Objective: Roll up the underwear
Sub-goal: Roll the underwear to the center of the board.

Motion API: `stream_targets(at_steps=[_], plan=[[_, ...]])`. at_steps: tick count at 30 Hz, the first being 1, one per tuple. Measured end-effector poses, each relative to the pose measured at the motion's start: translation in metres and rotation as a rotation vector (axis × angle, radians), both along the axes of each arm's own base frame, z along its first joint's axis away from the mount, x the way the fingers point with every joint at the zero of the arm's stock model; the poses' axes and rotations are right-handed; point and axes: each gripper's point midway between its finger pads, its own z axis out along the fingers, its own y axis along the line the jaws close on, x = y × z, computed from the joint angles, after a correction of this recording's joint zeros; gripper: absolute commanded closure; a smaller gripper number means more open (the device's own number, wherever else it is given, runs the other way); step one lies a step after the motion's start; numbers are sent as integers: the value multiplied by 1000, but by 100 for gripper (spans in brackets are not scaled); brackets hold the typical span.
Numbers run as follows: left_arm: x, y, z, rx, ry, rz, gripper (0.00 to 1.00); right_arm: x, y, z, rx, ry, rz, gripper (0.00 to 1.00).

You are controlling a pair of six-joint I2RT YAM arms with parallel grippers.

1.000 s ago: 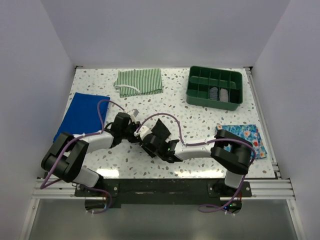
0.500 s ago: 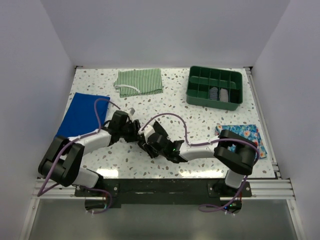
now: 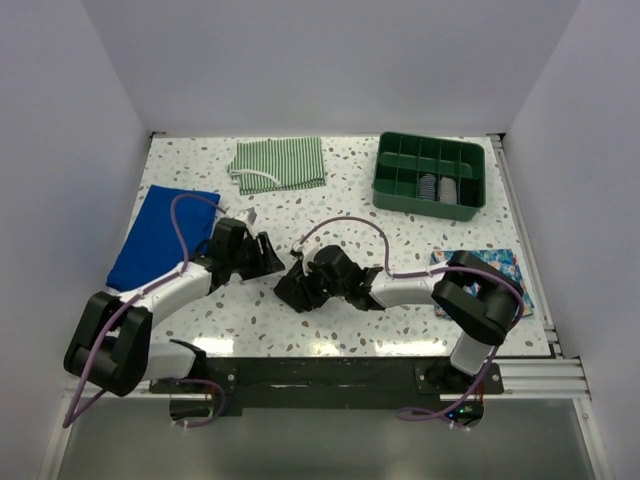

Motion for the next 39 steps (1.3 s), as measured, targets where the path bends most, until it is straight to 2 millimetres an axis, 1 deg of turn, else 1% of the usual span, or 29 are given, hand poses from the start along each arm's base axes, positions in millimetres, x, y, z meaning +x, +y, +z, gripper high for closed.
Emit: stream_targets(at_steps=[6,13,20,25,28,34,39], plan=[[2,1,6,-3,-22,6,41,-4,-6,1,52,128,31,100],[1,1,6,-7,-27,4,41,-2,-12,1,120,275,37,100],[-15,1,-3,-32,-13,-21,41,4,-24,-3,207,477,12,100],[-22,-5,-6,-74,-26,-56,40,4,-30,-6,262,603,7,100],[-25,-10,-4,-107,-47,-88,38,5,-32,-7,270,654,6,100],[-27,-23,5,-182,-104,-152,36,7,-34,-8,247,706,1,100],[-32,-30,6,-226,-120,-199,35,8,-34,-9,217,739,-4,100]])
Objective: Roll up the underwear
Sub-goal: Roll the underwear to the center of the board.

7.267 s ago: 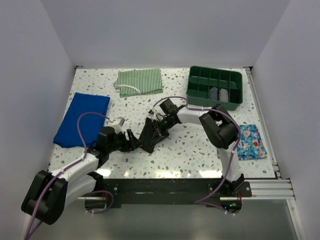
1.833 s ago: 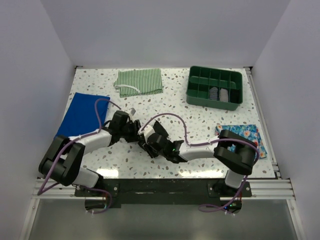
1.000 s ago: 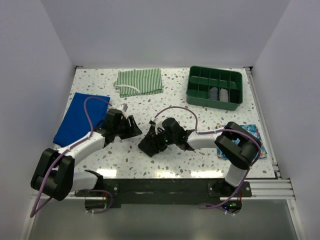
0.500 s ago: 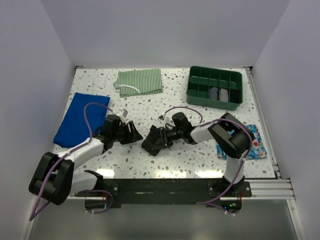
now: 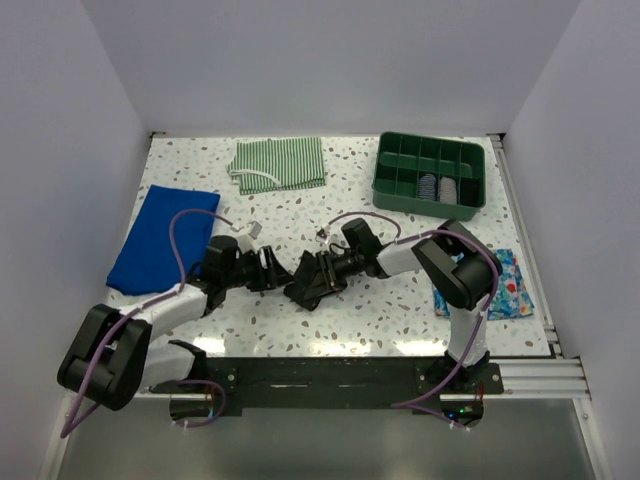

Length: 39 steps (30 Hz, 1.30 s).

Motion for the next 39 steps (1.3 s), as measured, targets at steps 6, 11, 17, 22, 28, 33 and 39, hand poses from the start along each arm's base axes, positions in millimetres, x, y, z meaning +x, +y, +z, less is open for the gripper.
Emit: stream_targets(at_steps=[6,11,17,22,28,33,39], plan=[[-5,-1,-13,-2,15,-23,35,1,-1,0,-34,17,14,100],[-9,-1,-24,-5,30,-30,35,1,-2,-1,-49,28,26,100],[-6,-8,-25,-45,3,-55,42,1,-2,-2,-54,42,36,100],[-6,-14,-30,-85,7,-73,56,1,-3,-3,-60,49,39,100],[-6,-19,-32,-121,8,-82,76,0,-4,-3,-64,52,40,93],[-6,-20,-32,-129,6,-84,85,0,-6,-2,-69,43,32,75],[-9,-20,-30,-115,16,-83,87,4,-13,5,-116,-59,-19,55]])
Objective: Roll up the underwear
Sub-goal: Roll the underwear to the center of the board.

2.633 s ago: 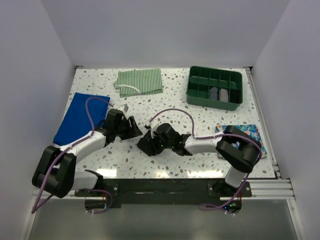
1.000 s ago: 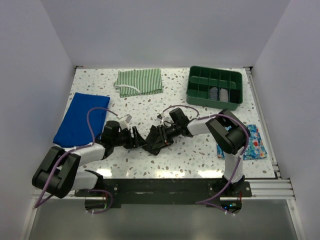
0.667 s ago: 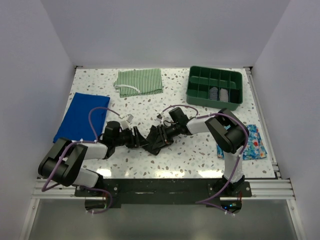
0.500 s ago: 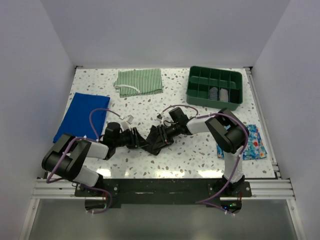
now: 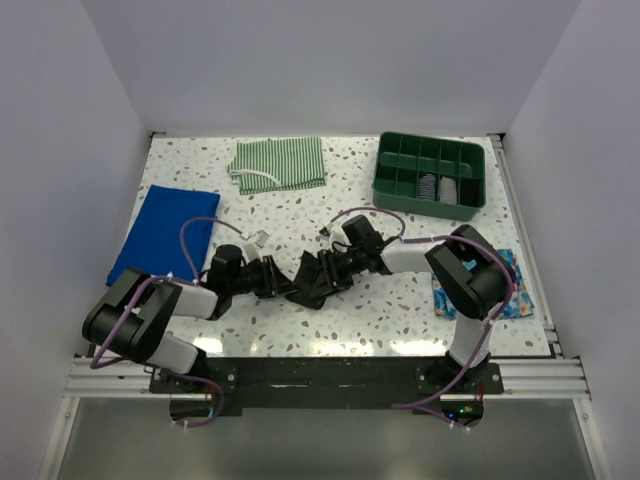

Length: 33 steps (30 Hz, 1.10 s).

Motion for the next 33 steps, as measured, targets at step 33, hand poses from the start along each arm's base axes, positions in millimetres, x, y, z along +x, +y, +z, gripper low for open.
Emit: stream_targets(at_steps=[33], plan=[[18,-13,7,122,14,-39,88,-2,-13,63,-313,-746,276,46]])
